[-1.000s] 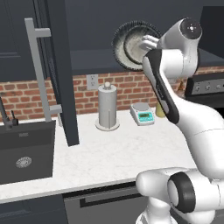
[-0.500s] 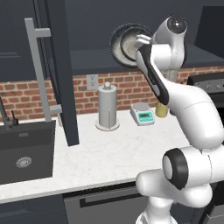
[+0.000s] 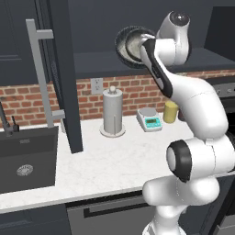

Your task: Pick up the bowls on the counter and stack them on top of one another in the open cabinet. Place the smaller bowl on top of the larger bowl.

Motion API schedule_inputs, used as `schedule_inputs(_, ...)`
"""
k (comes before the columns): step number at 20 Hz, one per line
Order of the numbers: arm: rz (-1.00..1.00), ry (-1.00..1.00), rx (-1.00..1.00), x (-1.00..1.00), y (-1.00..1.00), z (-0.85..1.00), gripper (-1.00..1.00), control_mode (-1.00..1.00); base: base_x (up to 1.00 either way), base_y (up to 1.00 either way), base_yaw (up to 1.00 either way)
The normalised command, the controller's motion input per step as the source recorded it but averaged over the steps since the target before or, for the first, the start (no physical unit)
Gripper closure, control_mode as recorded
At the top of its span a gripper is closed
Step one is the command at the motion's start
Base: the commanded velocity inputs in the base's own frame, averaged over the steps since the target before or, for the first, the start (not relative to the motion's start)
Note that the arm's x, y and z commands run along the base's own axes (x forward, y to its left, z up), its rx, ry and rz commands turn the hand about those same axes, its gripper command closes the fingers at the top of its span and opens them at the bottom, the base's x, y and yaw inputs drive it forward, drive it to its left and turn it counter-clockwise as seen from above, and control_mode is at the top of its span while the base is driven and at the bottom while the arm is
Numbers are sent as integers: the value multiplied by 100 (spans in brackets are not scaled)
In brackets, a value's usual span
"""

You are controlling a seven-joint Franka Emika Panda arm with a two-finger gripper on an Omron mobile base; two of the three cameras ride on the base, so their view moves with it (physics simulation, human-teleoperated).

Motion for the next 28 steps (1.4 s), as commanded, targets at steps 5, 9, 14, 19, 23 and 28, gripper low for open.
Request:
schedule_inputs(5, -3, 0, 0, 11, -8, 0, 100, -100, 0, 0, 0)
schedule_inputs(9, -7, 0, 0, 21, -3, -1, 100, -100, 0, 0, 0)
schedule_inputs(14, -10, 0, 0, 24, -4, -7, 100, -100, 0, 0, 0)
schedule_inputs(19, -7, 0, 0, 11, -1, -7, 100, -100, 0, 0, 0)
schedule_inputs(23, -3, 1, 0, 0, 0, -2, 100, -100, 0, 0, 0)
schedule_inputs(28, 0, 0, 0, 0, 0, 0, -100, -100, 0, 0, 0)
